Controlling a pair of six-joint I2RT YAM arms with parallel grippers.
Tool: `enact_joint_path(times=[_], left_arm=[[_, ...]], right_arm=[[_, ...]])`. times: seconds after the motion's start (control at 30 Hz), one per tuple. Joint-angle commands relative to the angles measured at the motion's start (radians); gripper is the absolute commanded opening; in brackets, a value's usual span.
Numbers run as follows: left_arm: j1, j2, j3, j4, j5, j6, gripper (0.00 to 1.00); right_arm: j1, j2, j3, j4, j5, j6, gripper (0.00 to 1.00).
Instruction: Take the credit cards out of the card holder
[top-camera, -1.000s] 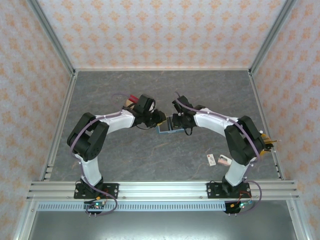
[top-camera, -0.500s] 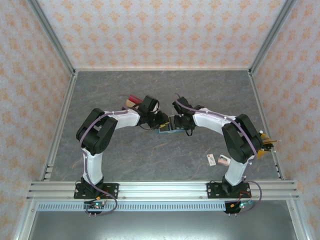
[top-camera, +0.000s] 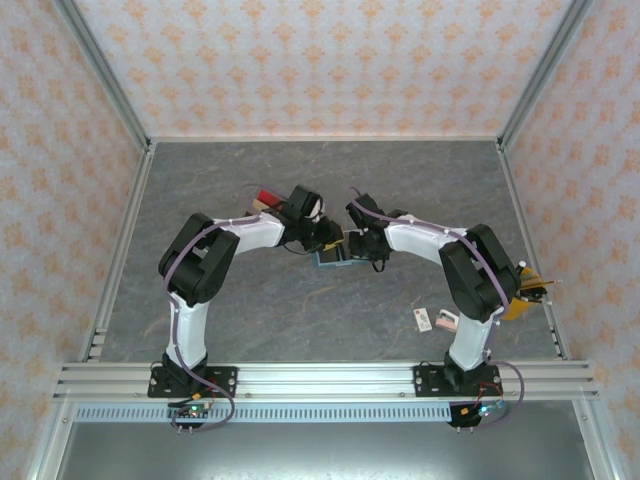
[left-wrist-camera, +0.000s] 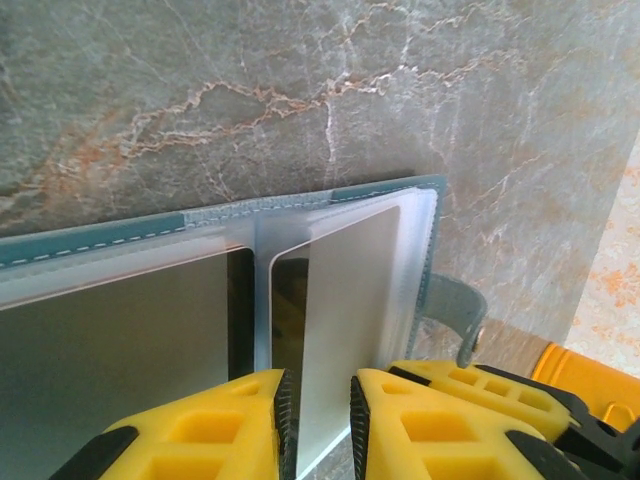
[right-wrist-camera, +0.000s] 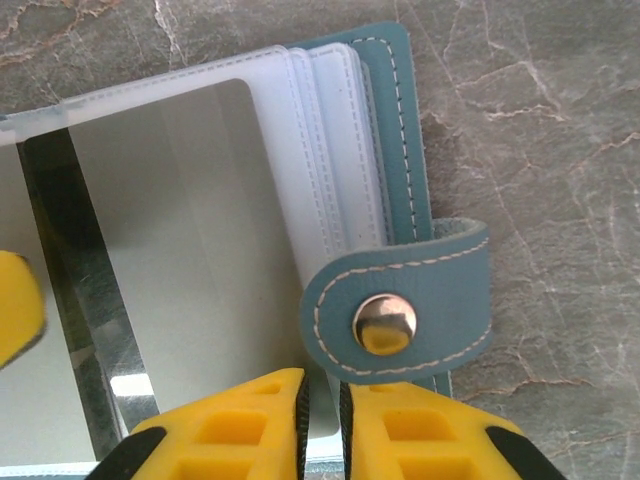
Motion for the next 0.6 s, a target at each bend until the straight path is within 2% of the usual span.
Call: enact_joint_path(times=[0.0,0.57], left_arm=[[-0.013,0.016,0.026,-0.048,0.004,0.033,0.26],[-0.013,0.050,0.069,-0.092,0.008,0.080,0.26]], right_arm=[[-0.004,0.032,0.007,-0.030,-0.011,-0.004,0.19],[-0.009,0.047,0.006,-0.036,-0.035,-0.005,0.19]])
